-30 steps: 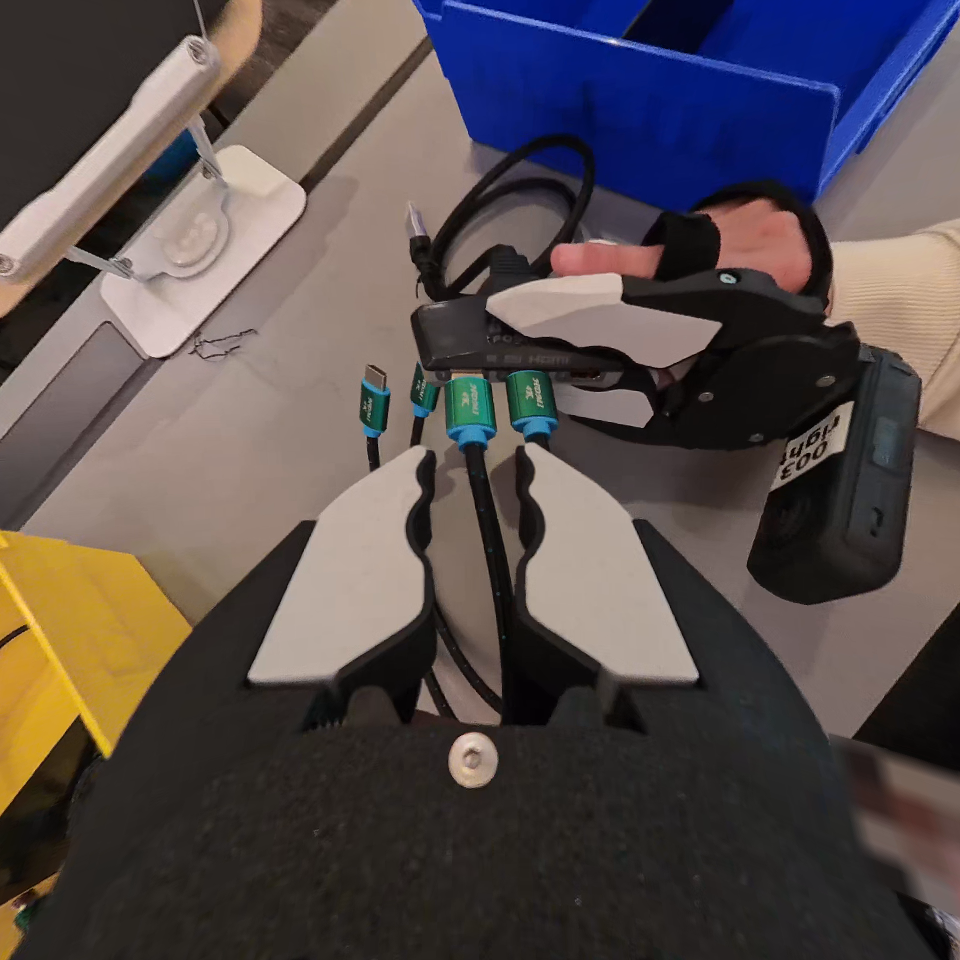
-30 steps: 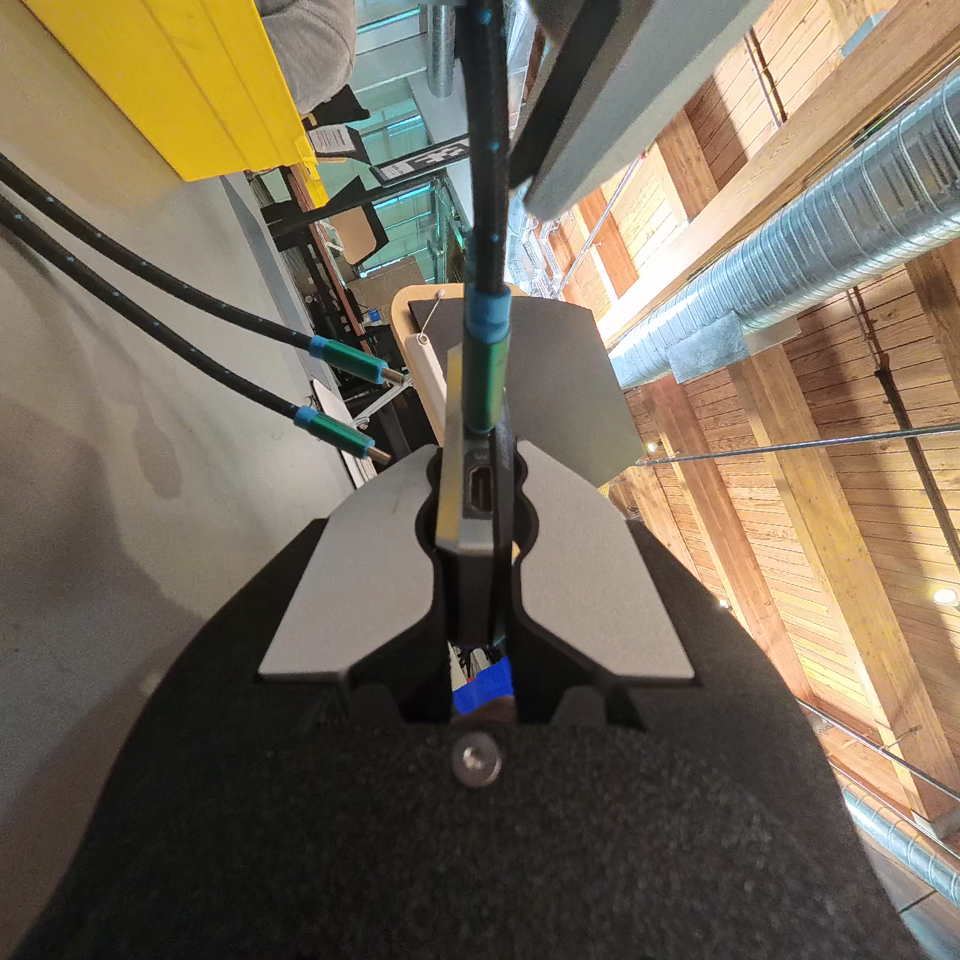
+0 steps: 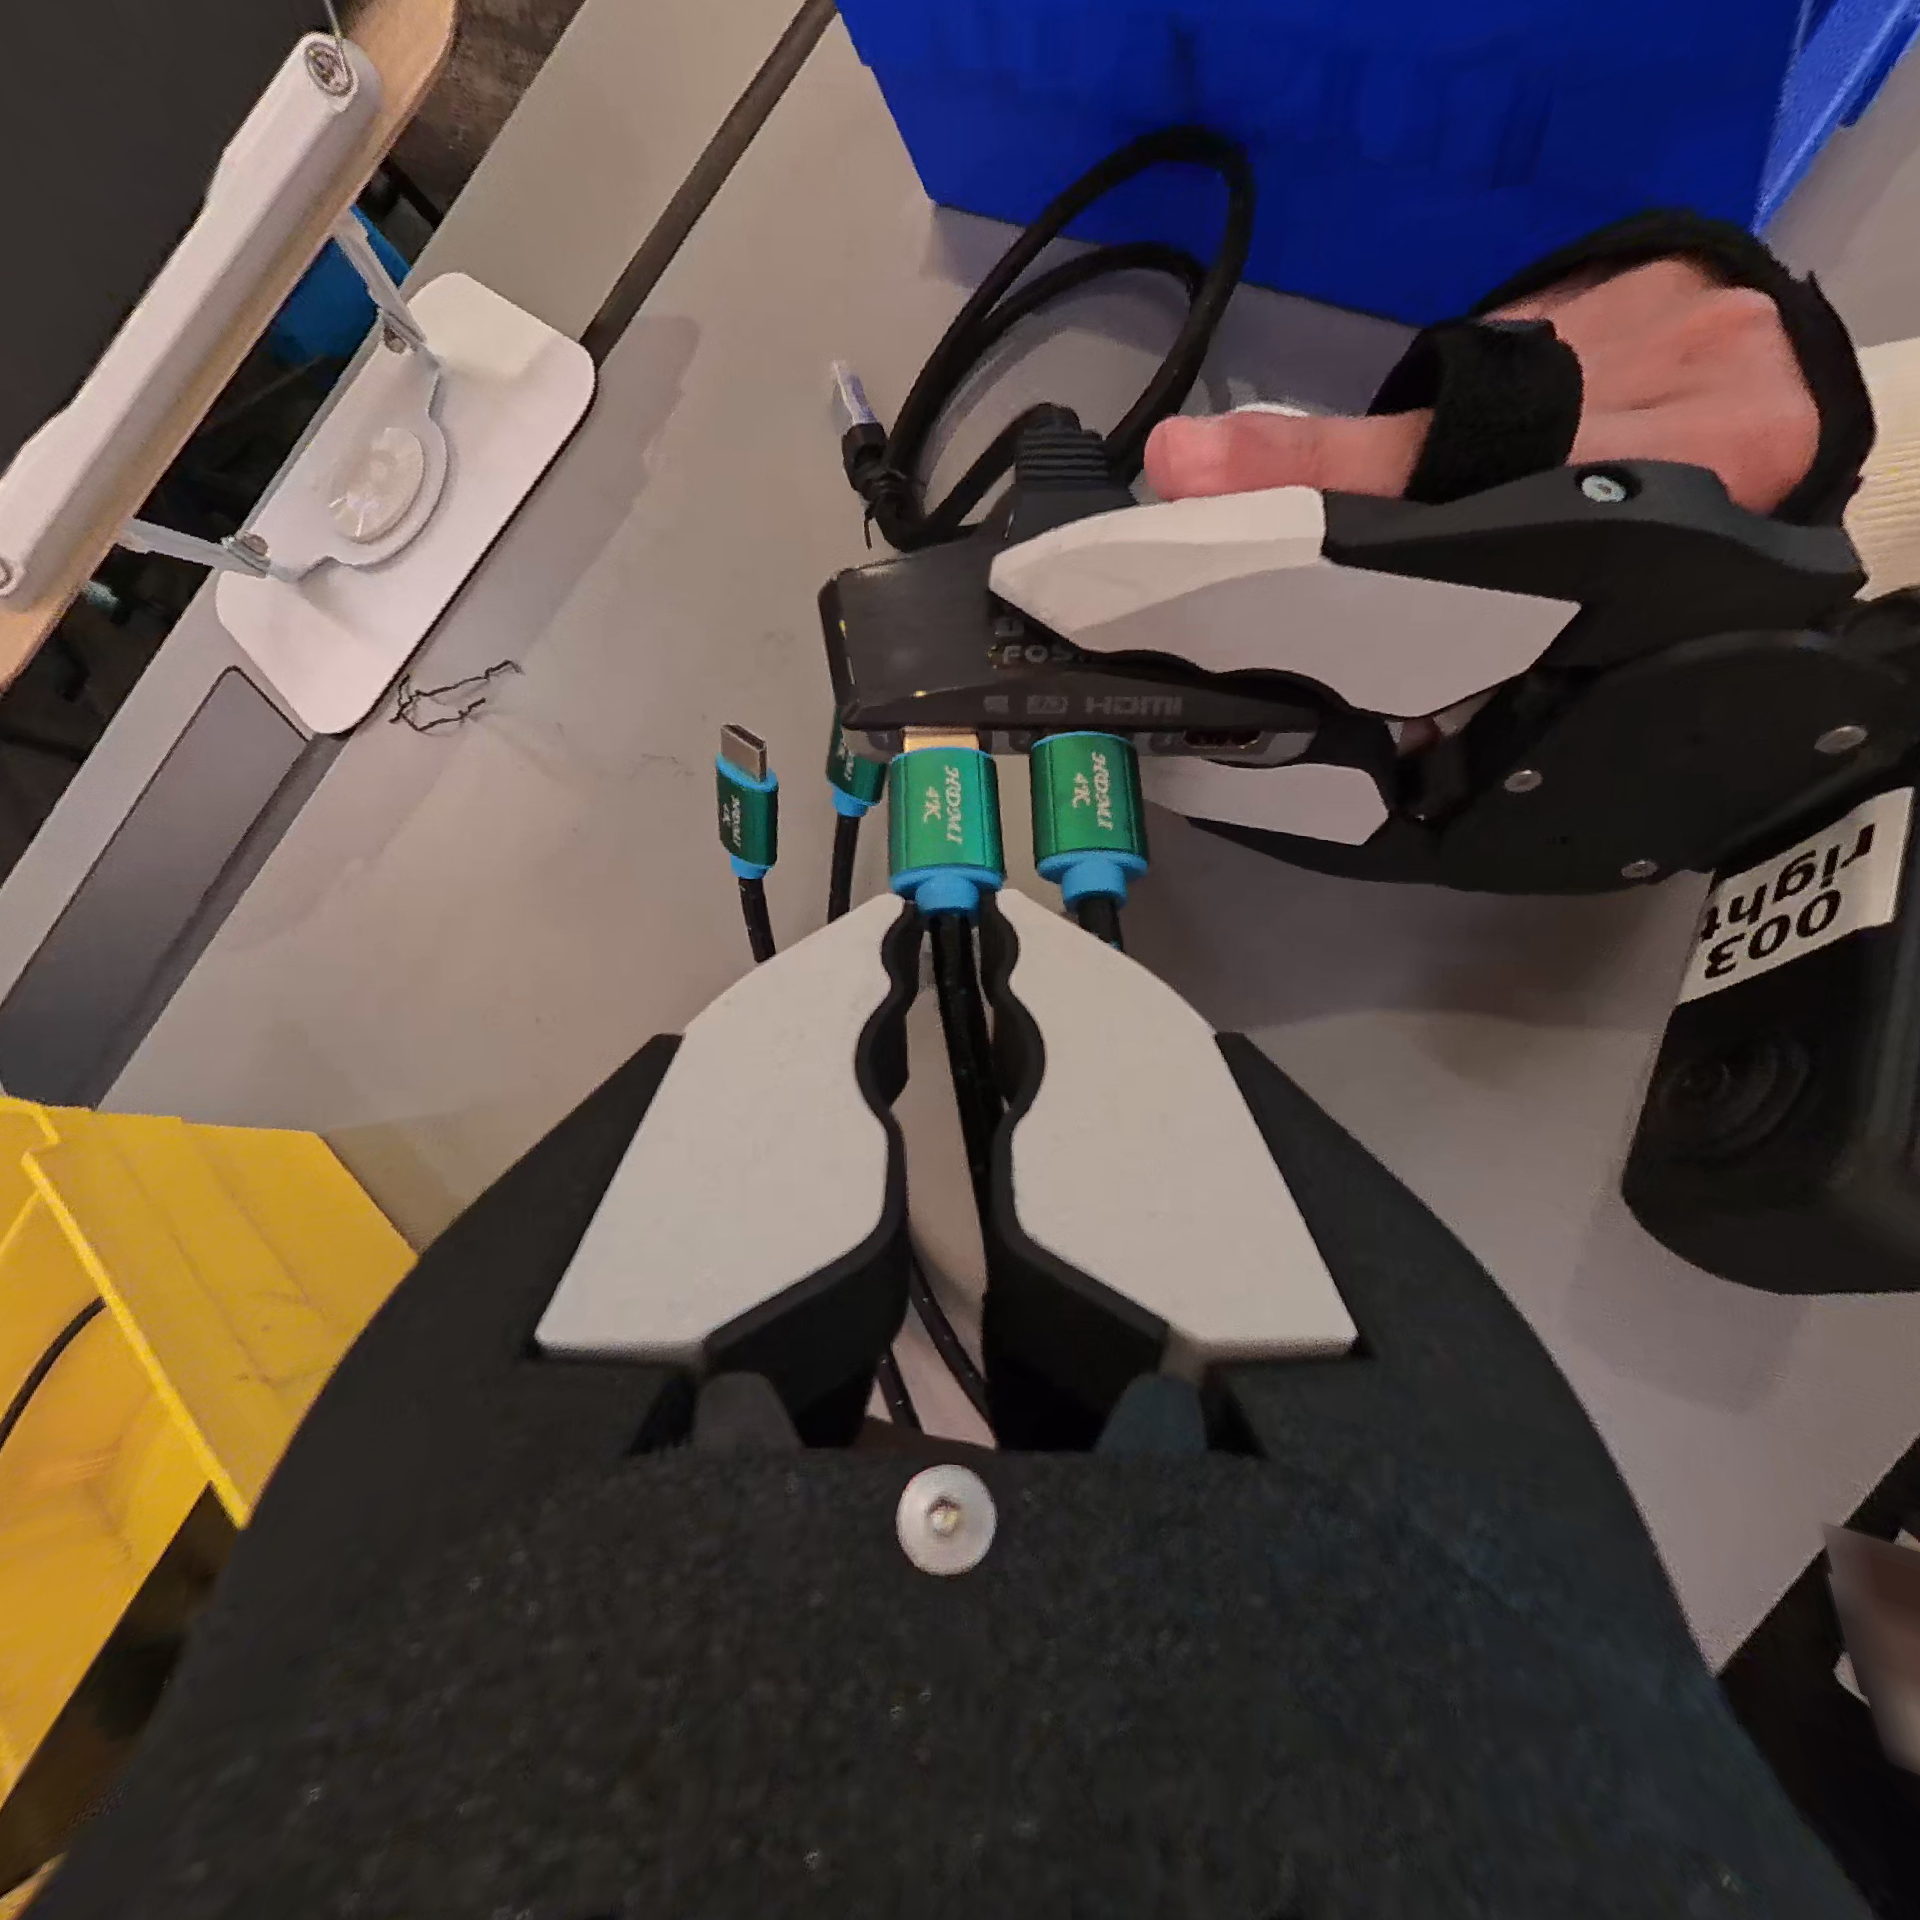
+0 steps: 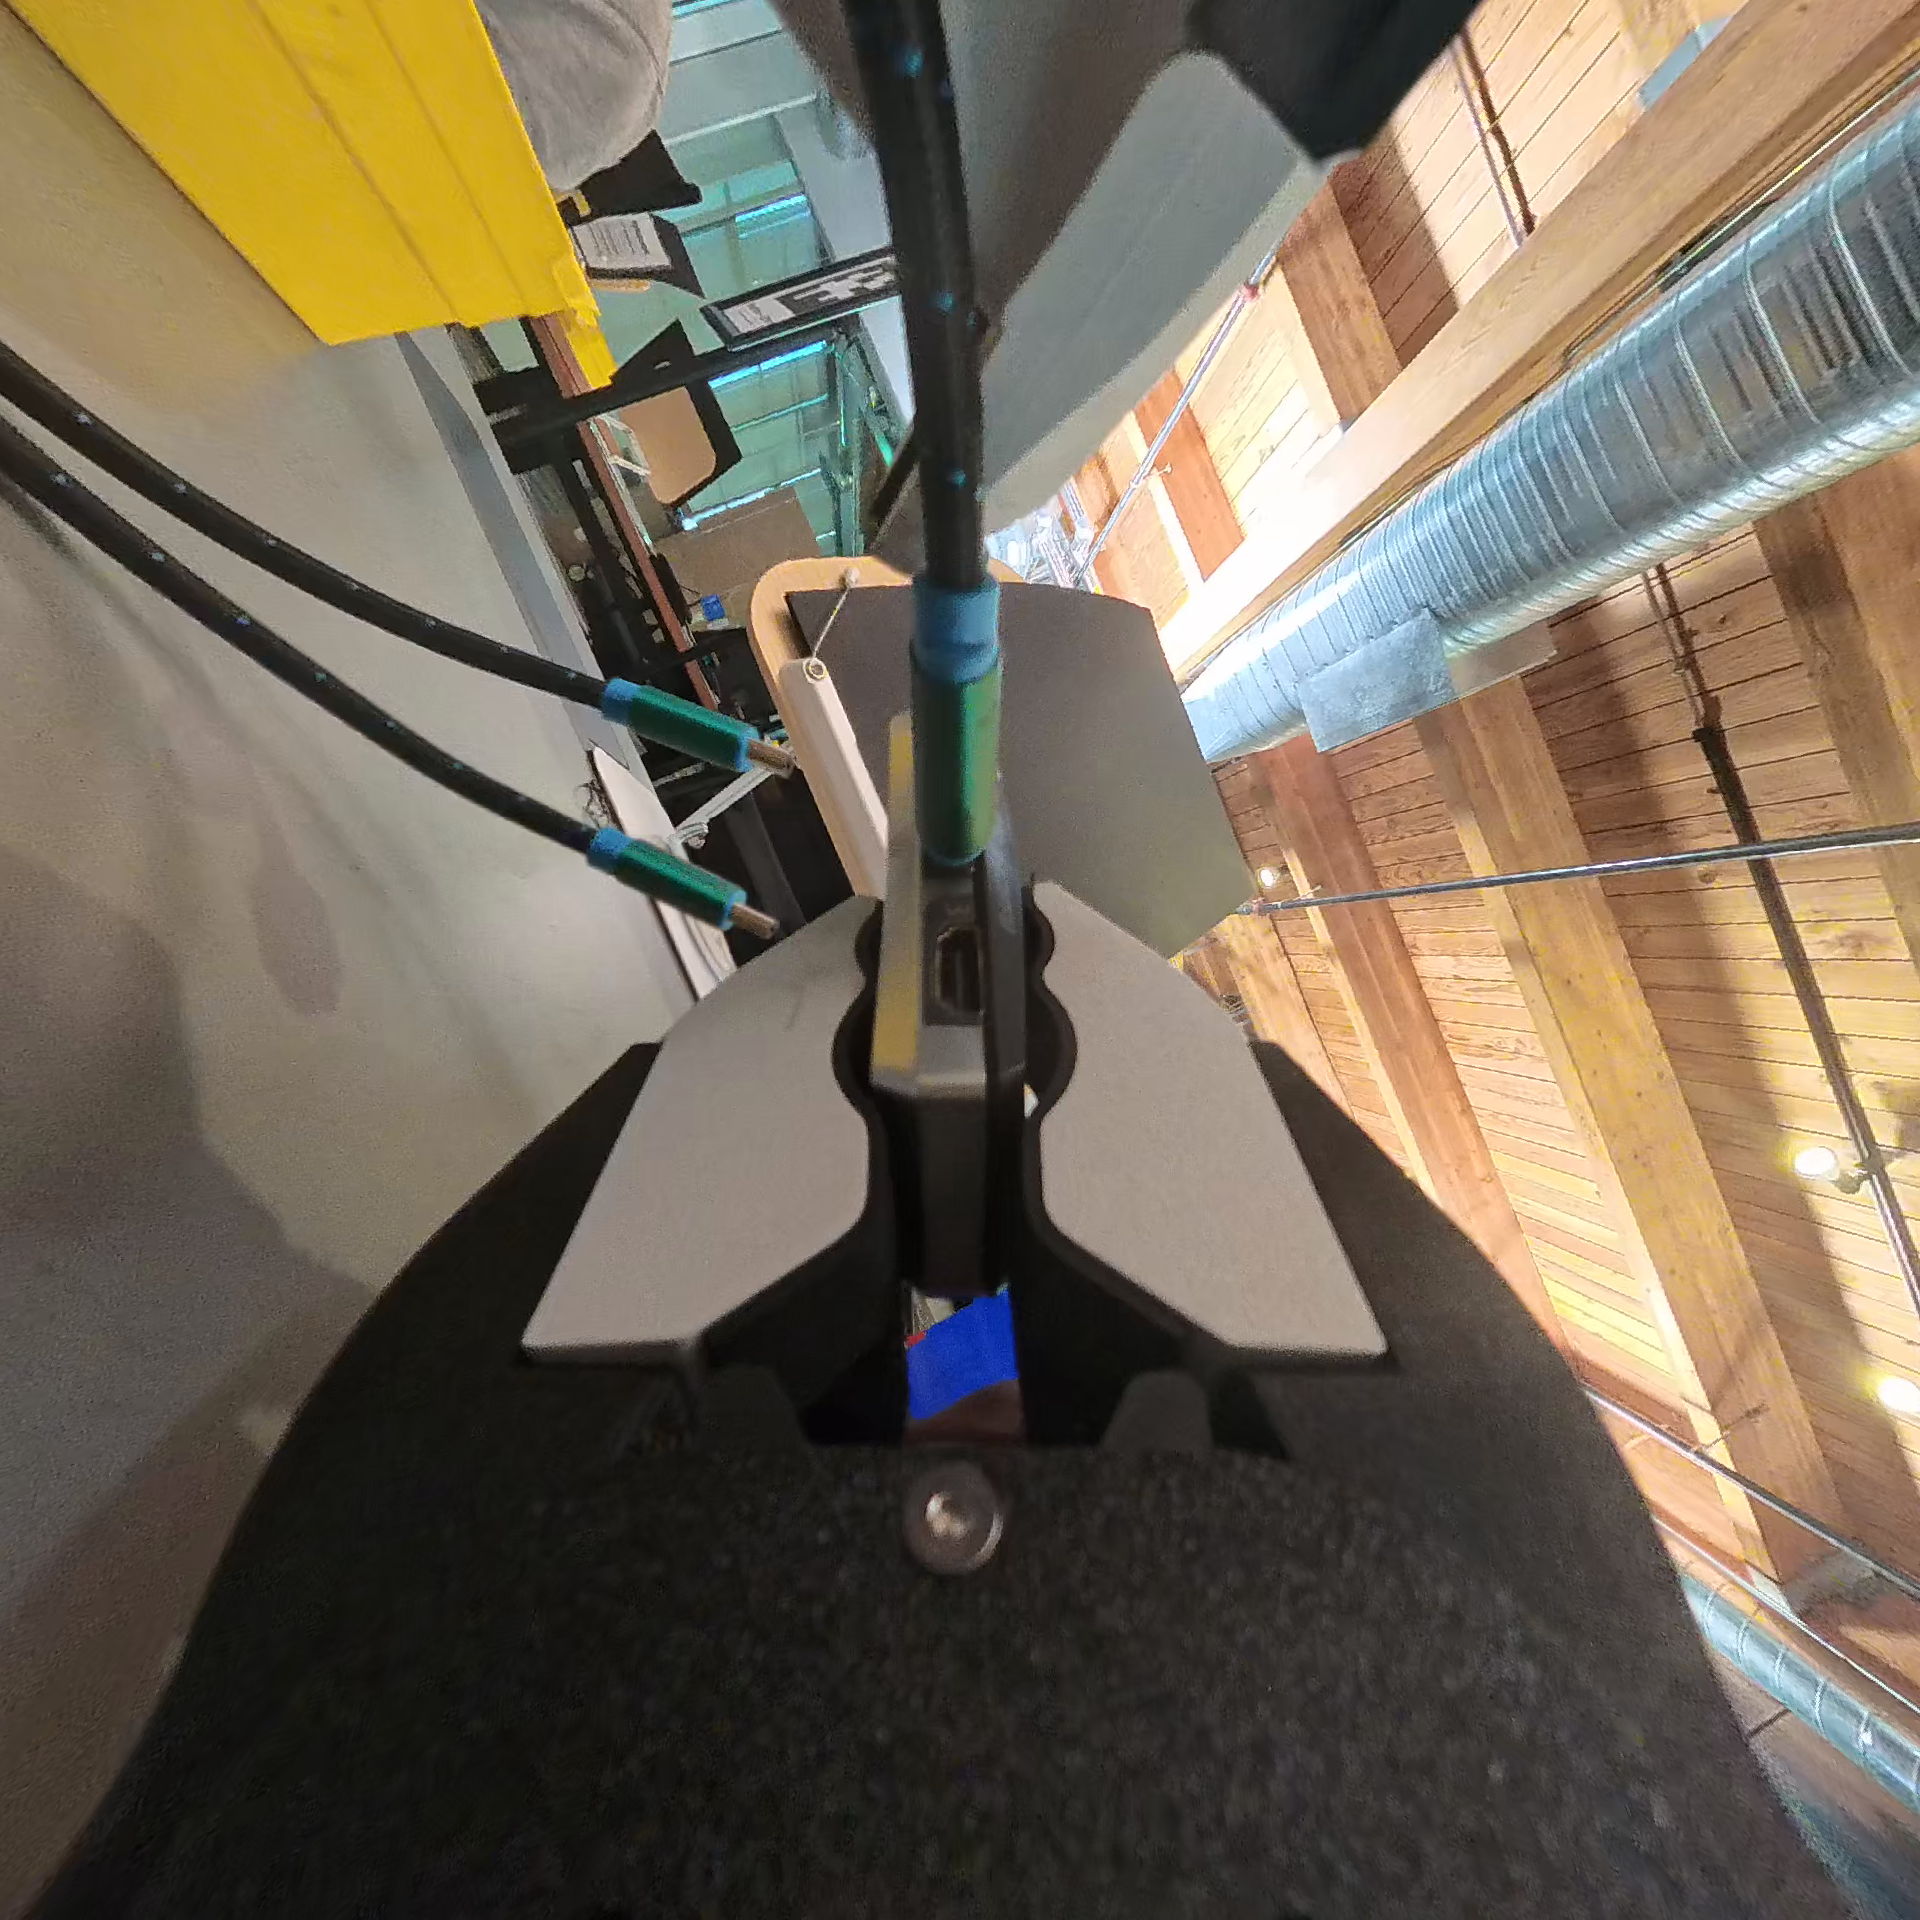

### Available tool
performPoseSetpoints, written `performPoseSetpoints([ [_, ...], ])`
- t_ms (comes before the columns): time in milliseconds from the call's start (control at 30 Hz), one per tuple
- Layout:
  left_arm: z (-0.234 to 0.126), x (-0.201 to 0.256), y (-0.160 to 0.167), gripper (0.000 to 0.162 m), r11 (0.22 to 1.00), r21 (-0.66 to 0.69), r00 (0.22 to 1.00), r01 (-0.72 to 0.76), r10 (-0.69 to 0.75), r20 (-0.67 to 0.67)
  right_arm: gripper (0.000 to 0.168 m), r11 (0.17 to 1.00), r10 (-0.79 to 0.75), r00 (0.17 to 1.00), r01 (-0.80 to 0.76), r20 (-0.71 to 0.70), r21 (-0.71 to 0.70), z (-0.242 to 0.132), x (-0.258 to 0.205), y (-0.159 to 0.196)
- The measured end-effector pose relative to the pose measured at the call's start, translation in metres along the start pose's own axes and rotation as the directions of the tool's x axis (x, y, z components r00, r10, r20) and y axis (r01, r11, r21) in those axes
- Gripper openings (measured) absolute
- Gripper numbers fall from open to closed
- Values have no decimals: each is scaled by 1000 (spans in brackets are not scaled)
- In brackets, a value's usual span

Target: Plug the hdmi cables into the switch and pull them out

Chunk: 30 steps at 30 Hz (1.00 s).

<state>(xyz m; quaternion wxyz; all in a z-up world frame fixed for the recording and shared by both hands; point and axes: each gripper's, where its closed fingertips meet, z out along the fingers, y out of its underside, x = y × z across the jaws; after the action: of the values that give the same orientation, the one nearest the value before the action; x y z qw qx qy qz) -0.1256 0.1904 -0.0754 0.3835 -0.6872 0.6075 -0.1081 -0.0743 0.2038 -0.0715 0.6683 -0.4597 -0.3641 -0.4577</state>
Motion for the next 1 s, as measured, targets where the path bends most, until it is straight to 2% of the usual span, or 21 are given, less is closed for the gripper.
performPoseSetpoints([
  [167, 0, 0, 1, 10, 997, 43, 997, -64, 66, -34, 20, 1000, 20, 1000, -20, 14, 9, -1, -2, -2],
  [300, 0, 0, 3, 10, 996, 85, 993, -30, 40, -109, 20, 999, 33, 999, -34, 23, 31, -3, -3, -8],
  [500, 3, -2, 0, 10, 995, 97, 998, -15, 21, -59, 20, 999, 33, 999, -34, 21, 10, -2, -3, -4],
  [700, 8, -3, -1, 10, 993, 114, 998, 14, -8, -54, 21, 1000, 18, 1000, -18, 24, -6, 1, -5, 1],
  [767, 5, -3, -4, 10, 990, 127, 996, 65, -55, -77, 23, 1000, 14, 1000, -14, 17, 5, 2, -4, 3],
  [833, -13, -2, -7, 16, 975, 178, 989, 131, -115, -98, 23, 999, 34, 999, -34, 20, 6, 3, -3, 3],
  [900, -44, -6, 1, 32, 953, 239, 982, 187, -173, -81, 23, 999, 47, 999, -47, 25, -3, 3, -2, 7],
  [1000, -82, -11, 51, 38, 904, 317, 954, 286, -301, -1, 23, 994, 108, 994, -108, 18, -24, 3, 4, 13],
])
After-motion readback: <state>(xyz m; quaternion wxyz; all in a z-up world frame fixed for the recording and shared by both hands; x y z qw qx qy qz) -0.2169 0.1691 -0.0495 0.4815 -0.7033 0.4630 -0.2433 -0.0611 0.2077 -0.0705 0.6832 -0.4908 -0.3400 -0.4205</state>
